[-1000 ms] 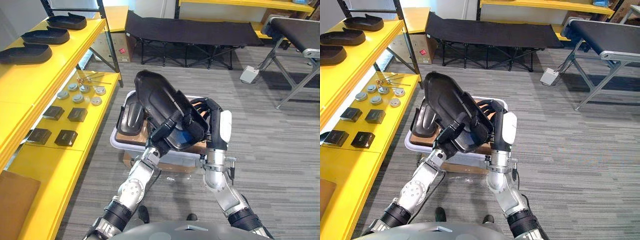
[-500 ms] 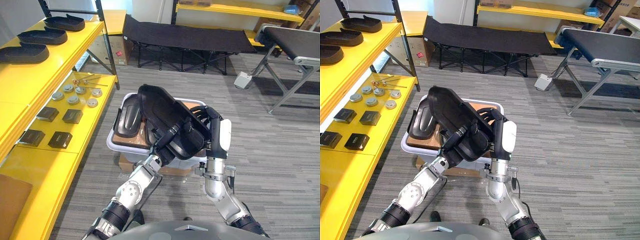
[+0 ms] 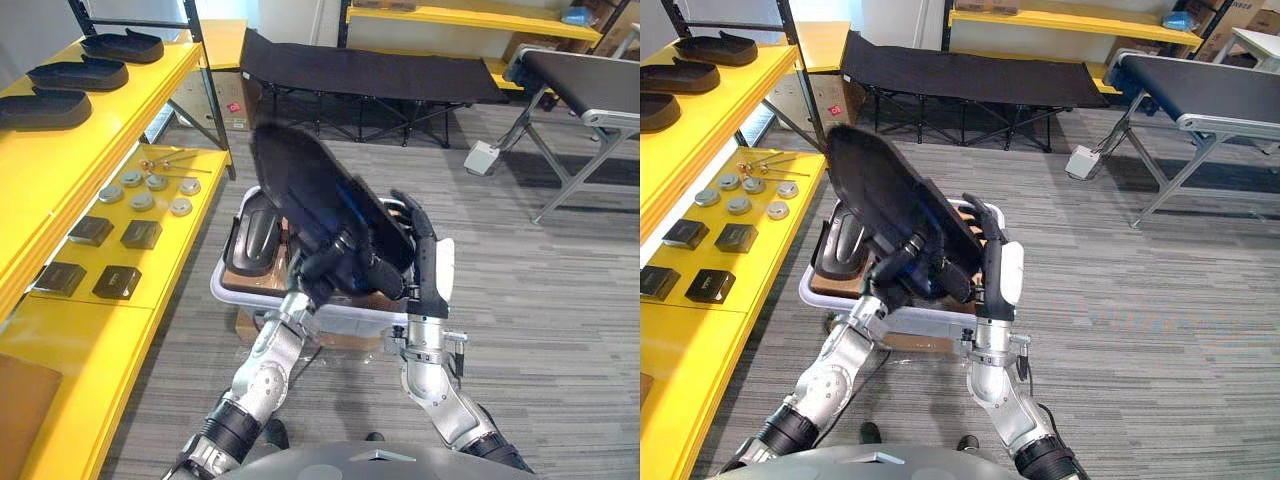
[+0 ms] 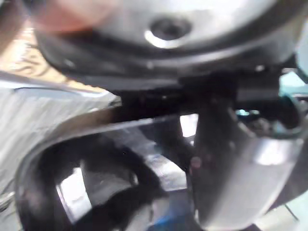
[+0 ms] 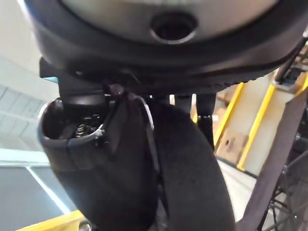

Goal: Walk over and take three plastic housings, then place them on the shelf

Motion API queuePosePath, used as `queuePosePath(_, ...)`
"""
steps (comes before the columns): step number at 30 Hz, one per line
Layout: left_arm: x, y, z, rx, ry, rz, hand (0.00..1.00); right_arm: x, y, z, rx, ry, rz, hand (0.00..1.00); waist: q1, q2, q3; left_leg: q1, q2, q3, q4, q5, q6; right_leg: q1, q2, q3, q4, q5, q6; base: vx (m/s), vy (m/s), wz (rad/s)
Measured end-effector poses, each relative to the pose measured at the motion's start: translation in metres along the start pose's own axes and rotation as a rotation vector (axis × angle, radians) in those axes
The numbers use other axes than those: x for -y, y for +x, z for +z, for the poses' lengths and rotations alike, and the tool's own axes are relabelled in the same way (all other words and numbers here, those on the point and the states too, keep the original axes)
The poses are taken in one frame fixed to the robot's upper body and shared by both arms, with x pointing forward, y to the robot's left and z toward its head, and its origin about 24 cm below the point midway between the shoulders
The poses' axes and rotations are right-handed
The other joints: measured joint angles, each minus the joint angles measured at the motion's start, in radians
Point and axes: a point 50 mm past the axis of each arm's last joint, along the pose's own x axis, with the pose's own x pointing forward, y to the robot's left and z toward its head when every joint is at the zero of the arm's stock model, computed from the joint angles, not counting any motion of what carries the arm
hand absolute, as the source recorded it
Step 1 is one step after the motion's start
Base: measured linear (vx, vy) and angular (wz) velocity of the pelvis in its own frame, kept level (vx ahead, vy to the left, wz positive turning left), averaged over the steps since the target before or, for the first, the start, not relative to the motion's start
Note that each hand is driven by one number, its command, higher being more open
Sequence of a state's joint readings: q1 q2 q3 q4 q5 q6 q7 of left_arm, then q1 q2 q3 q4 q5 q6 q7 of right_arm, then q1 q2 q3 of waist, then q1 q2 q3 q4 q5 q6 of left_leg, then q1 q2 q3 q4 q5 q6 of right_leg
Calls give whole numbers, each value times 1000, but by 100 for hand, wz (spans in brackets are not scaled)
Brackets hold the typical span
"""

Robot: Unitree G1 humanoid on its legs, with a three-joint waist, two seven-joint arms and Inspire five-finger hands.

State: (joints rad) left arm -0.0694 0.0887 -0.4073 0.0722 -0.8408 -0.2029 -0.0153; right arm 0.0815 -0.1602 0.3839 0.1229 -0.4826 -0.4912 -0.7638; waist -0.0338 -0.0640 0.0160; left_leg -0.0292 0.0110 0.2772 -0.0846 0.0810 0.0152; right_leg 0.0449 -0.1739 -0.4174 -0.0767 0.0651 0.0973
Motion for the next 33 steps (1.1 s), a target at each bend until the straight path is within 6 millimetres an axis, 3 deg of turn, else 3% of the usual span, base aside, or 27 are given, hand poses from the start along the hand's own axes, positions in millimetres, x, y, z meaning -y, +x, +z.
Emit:
queuePosePath(3, 12, 2, 35, 196, 158, 4, 0, -3, 6, 12, -42, 140, -52, 100, 2, 7, -4, 3, -1, -1, 0, 0, 0, 1, 2, -2, 3, -2, -2, 0, 0, 0)
queuePosePath(6, 14, -1, 55, 342, 286, 70, 0, -4, 14, 17, -120, 323, -63, 100, 2, 13, -8, 6, -2, -1, 0, 0, 0, 1, 2, -4, 4, -2, -2, 0, 0, 0)
queuePosePath(9, 8, -7, 61, 400, 420, 184, 0, -6, 14, 12, -207, 430, -15, 100, 1, 16, -9, 6, -2, -2, 0, -1, -1, 0, 2, -4, 4, -3, -3, 0, 0, 0)
queuePosePath(13, -12, -27, 63, 446, 740, 421, 0, 0, 4, -4, -366, 613, 49, 100, 0, 21, -9, 6, -1, 3, -1, -3, -4, -4, 3, 0, 5, -6, -7, 0, 0, -4)
queuePosePath(17, -22, -39, 56, 375, 917, 413, 0, 7, -3, -14, -460, 715, 71, 100, 1, 26, -11, 6, -1, 10, 0, -9, -9, -9, 2, 9, 5, -9, -12, 0, 0, -3)
queuePosePath(20, -28, -49, 48, 304, 938, 387, 0, 19, -17, -20, -512, 721, 63, 100, -5, 30, -13, 6, 0, 20, 0, -11, -8, -12, 2, 14, 5, -9, -11, 6, 4, -8)
queuePosePath(26, -37, -69, 32, 149, 913, 320, 0, 52, -46, -50, -673, 623, 30, 100, -27, 43, -21, 5, 2, 48, 0, -16, -6, -27, 3, 47, 5, -5, -4, 24, 8, -16)
queuePosePath(33, -48, -73, 43, 153, 813, 343, 0, 58, -55, -65, -756, 571, 24, 100, -19, 54, -25, 5, 4, 37, -1, -17, -6, -21, 3, 40, 4, -4, -3, -1, 3, 2)
